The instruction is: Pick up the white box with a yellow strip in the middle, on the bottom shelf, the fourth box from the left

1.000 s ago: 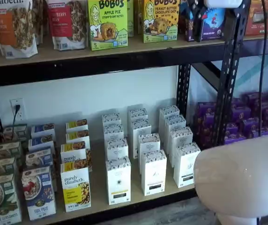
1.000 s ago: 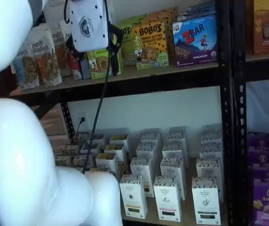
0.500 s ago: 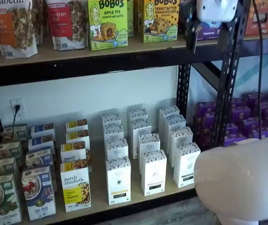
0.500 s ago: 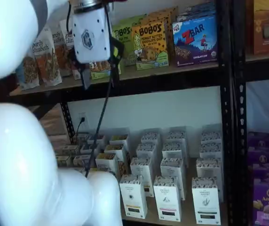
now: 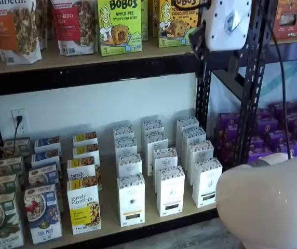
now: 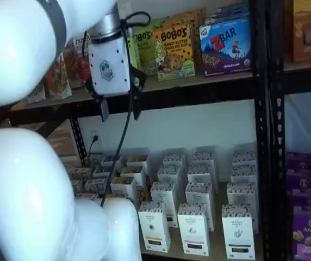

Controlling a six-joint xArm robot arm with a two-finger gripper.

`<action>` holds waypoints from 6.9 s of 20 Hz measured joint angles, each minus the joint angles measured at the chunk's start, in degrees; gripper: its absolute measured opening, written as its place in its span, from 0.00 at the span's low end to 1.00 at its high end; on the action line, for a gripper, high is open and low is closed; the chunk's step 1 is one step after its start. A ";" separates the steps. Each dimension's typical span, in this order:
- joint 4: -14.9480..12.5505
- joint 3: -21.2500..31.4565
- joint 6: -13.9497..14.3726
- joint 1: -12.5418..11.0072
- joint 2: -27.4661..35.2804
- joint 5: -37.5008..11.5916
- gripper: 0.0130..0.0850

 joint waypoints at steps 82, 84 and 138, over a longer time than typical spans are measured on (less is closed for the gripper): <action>2.41 19.29 5.23 11.55 58.19 -82.36 1.00; 2.62 18.29 5.29 11.85 60.04 -83.23 1.00; 8.55 -9.12 -0.64 12.19 90.44 -90.05 1.00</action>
